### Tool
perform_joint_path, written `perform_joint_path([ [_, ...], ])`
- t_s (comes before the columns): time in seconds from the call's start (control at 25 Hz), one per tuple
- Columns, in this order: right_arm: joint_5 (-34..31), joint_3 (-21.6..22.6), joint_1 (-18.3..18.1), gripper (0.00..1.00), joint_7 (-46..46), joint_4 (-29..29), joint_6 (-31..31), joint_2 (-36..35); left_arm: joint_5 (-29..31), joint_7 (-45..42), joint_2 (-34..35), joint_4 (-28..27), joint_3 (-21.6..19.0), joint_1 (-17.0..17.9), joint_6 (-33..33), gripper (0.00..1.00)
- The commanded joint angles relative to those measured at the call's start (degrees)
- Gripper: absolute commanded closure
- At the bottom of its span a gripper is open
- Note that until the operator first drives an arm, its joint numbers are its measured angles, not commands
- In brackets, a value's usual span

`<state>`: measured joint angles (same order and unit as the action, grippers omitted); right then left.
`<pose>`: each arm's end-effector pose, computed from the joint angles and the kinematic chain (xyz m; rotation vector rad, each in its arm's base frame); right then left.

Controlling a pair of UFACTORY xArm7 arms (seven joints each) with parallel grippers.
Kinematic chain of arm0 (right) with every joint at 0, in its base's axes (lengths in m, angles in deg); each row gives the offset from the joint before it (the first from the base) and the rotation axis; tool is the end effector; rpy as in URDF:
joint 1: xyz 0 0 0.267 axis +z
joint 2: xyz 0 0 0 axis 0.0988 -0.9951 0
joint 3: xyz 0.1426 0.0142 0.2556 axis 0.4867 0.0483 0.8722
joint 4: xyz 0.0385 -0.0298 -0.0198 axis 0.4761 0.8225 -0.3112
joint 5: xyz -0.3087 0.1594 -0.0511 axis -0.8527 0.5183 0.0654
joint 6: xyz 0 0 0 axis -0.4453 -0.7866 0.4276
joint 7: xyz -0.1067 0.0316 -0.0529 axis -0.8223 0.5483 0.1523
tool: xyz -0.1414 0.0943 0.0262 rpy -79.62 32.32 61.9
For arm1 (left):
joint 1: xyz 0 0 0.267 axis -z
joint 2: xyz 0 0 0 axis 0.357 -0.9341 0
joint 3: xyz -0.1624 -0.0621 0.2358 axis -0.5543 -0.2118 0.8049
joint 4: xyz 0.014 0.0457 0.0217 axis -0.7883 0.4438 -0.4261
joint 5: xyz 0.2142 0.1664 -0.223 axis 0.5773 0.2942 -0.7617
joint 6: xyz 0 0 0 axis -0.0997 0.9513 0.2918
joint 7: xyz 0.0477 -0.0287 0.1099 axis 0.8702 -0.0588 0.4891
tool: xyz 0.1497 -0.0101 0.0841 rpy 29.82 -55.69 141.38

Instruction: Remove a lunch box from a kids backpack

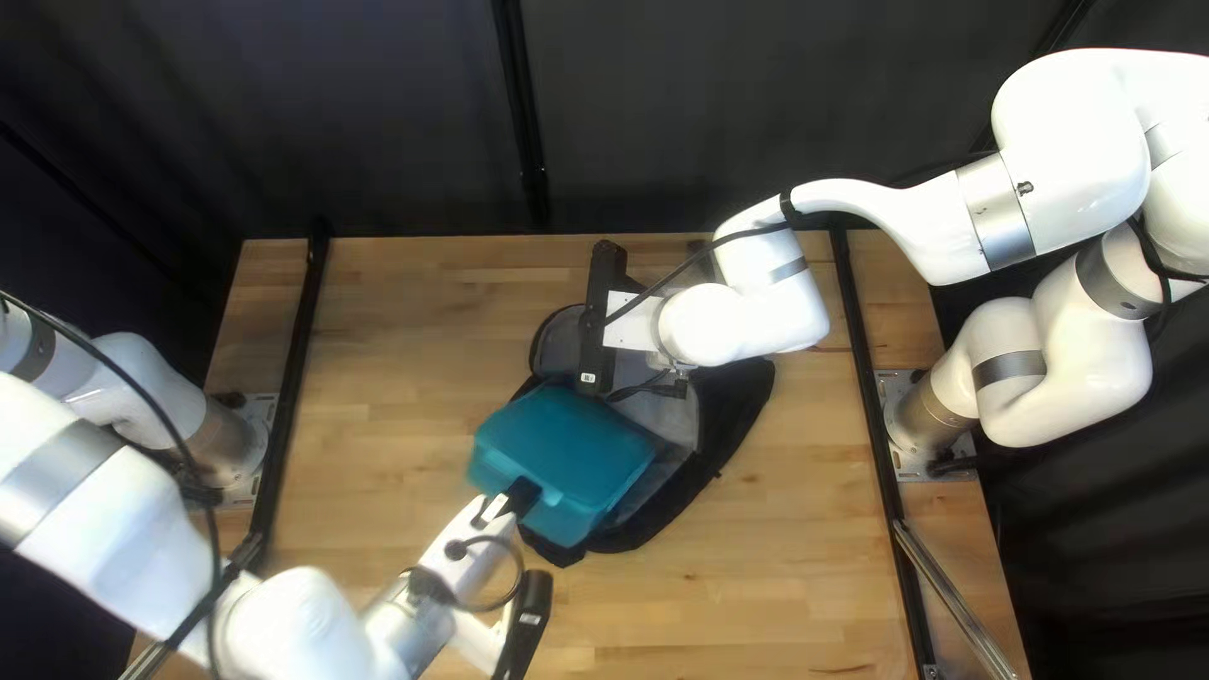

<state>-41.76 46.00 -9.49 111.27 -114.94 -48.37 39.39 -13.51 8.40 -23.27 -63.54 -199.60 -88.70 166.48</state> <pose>0.4244 -0.0806 0.1870 2.6463 -0.1185 0.1894 0.4694 -0.1672 0.2592 -1.9793 0.6118 -0.2970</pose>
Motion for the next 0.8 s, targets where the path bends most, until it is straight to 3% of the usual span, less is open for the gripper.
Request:
perform_joint_path([
  [0.04, 0.00, 0.00, 0.00, 1.00, 0.00, 0.00, 0.00, 0.00, -3.81, 0.82, 1.32, -4.96, -1.92, 2.84, 9.01, 1.00],
  [0.28, 0.00, 0.00, 0.00, 1.00, 0.00, 0.00, 0.00, 0.00, -4.80, 0.18, 2.31, -9.44, -3.65, 6.60, 21.34, 1.00],
  [0.52, 0.00, 0.00, 0.00, 1.00, 0.00, 0.00, 0.00, 0.00, -4.56, 1.30, 2.37, -11.58, -3.75, 7.69, 28.11, 1.00],
  [0.8, 0.00, 0.00, 0.00, 1.00, 0.00, 0.00, 0.00, 0.00, -3.90, -0.60, -2.96, -5.22, -2.99, 7.78, 30.11, 1.00],
])
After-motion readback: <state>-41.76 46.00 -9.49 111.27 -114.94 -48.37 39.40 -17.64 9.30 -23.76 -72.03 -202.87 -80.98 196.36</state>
